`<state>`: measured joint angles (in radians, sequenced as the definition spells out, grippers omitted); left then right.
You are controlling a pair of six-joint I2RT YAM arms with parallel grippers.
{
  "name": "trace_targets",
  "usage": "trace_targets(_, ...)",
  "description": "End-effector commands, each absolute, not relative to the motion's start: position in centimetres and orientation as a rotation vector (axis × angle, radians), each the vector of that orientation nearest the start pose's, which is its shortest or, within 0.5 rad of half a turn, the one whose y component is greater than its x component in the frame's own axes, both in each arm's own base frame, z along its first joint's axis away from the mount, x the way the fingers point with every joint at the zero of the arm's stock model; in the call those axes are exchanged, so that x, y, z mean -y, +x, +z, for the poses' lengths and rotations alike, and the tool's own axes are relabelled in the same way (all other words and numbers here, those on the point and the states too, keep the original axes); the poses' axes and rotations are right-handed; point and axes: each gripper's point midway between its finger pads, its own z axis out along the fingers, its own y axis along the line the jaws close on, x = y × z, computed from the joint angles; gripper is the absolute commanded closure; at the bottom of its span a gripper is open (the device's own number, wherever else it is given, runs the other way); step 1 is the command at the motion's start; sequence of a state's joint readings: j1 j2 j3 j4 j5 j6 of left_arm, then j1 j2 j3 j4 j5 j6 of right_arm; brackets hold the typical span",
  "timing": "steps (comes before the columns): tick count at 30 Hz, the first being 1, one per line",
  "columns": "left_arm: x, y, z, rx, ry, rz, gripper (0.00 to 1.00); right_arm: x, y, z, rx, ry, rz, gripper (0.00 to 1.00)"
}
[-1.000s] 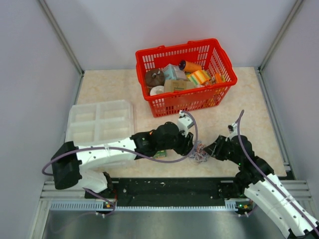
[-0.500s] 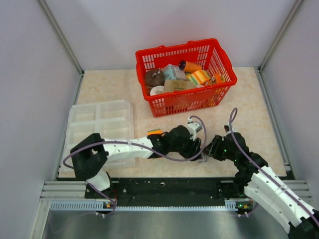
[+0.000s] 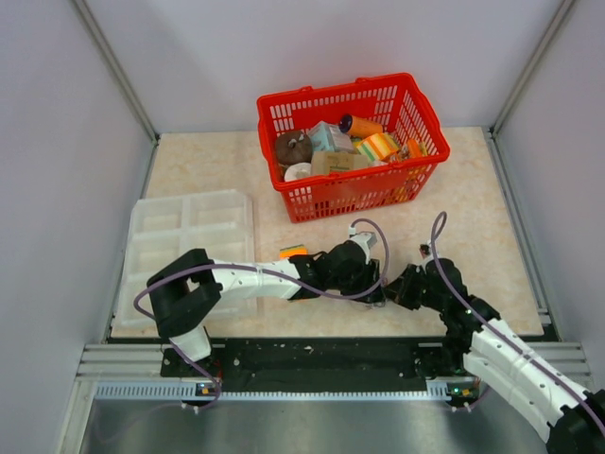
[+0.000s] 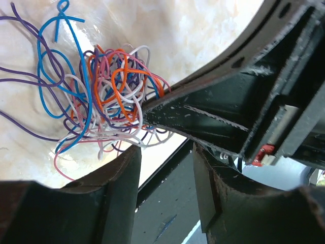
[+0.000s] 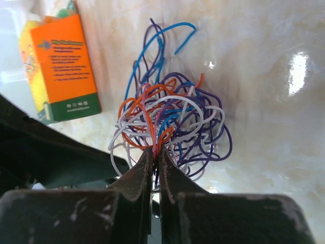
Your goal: Untangle the cables
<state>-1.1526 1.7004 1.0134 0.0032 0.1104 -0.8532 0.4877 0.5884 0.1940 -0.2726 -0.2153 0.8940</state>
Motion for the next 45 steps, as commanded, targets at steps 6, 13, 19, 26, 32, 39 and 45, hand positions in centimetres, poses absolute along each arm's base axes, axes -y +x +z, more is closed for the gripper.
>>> trace_targets(6,43.8,15.8,8.7,-2.507,0.254,-1.047,0.52,-17.3,16.6,7.5,-2.265,0.369,1.071,1.0)
trace_targets(13,43.7,17.4,8.6,-2.454,0.225,-0.993,0.63,-17.4,16.3,7.5,-2.28,0.355,1.081,1.0)
trace_targets(19,43.2,17.3,9.8,-2.403,0.281,-1.008,0.95,-16.9,16.5,6.7,-2.287,0.381,1.037,1.0)
trace_targets(26,42.6,13.4,15.3,-2.274,0.507,-1.281,1.0,-13.0,18.7,5.4,-2.231,0.617,0.764,1.0)
trace_targets(32,40.3,11.6,22.6,-2.048,0.669,-1.369,1.0,-8.3,20.0,5.3,-2.134,0.821,0.478,1.0)
trace_targets(39,32.6,13.9,35.5,-1.624,0.599,-1.15,1.0,-4.8,19.6,6.4,-2.062,0.916,0.297,1.0)
trace_targets(45,21.9,14.8,48.1,-1.343,0.387,-0.938,1.0,-2.2,19.8,7.2,-1.974,0.999,0.174,1.0)
